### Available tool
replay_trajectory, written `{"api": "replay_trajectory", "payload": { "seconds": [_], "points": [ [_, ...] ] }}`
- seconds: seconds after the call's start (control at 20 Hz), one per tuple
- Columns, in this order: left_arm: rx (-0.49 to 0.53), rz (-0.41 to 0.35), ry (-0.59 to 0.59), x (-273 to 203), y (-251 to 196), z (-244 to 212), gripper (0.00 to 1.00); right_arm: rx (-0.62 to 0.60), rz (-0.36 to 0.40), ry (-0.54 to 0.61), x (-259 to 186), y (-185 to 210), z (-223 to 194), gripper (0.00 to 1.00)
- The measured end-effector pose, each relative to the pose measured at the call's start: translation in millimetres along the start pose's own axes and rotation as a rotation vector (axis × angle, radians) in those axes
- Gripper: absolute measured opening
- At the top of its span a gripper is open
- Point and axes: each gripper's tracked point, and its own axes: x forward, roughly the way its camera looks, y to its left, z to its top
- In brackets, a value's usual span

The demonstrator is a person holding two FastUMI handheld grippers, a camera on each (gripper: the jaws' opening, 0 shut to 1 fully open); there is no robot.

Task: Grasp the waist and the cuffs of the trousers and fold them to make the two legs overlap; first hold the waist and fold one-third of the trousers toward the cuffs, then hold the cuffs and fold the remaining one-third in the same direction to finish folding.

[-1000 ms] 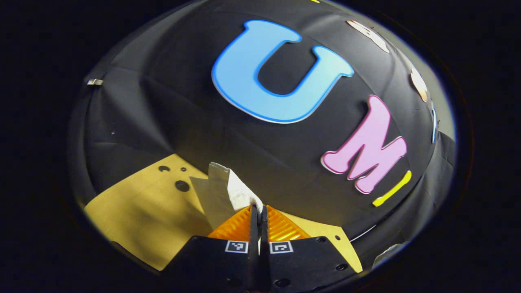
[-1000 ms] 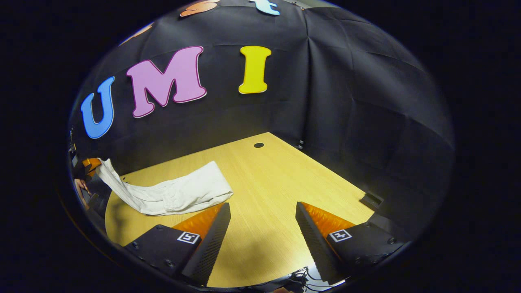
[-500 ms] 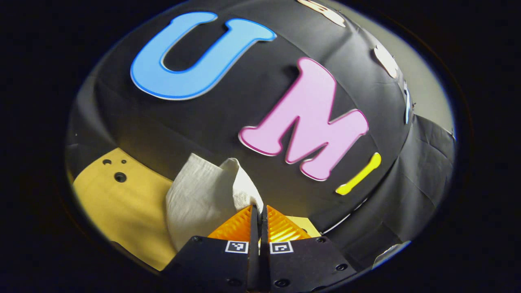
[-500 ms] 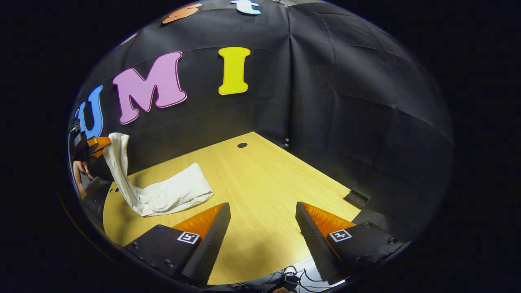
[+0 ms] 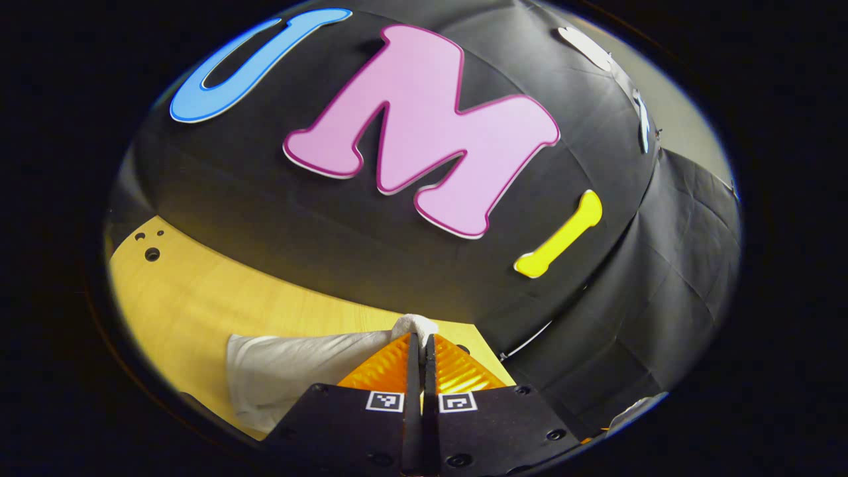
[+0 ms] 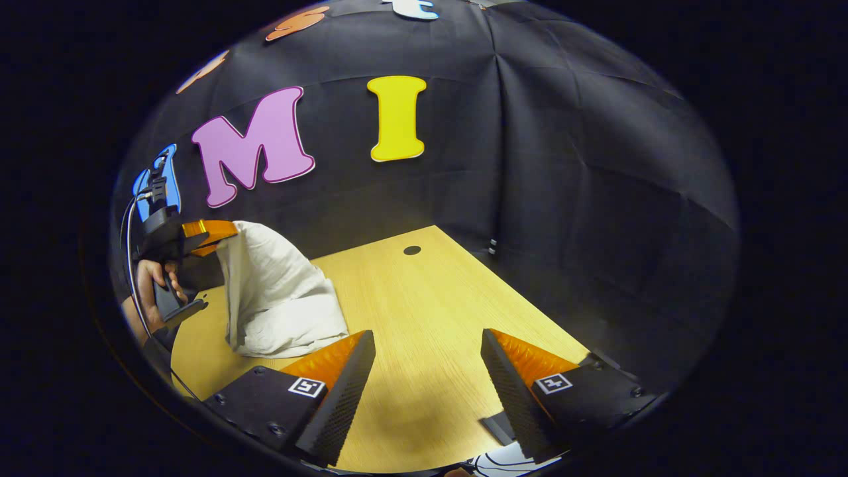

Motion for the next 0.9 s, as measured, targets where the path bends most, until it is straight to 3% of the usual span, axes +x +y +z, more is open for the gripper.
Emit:
{"api": "replay_trajectory", "payload": {
  "seconds": [0.5, 0.55, 0.75, 0.8, 0.9],
  "points": [
    [0.003, 0.113, 0.067, 29.9, -20.0, -80.3, 0.08, -0.032, 0.194, 0.104, 56.9, -11.5, -12.3, 0.99],
    [0.006, 0.125, 0.070, 29.1, -19.7, -84.8, 0.13, -0.037, 0.205, 0.108, 57.6, -11.4, -11.8, 0.99],
    [0.065, 0.156, 0.090, 10.1, -14.9, -89.7, 0.62, -0.065, 0.218, 0.089, 58.6, -2.2, -12.0, 0.99],
    [0.083, 0.161, 0.086, 1.5, -12.5, -86.9, 0.59, -0.081, 0.221, 0.081, 58.7, 1.7, -11.1, 0.98],
    [0.120, 0.174, 0.080, -21.5, -2.1, -81.6, 0.82, -0.091, 0.244, 0.084, 55.0, 18.8, -12.9, 0.98]
  ]
}}
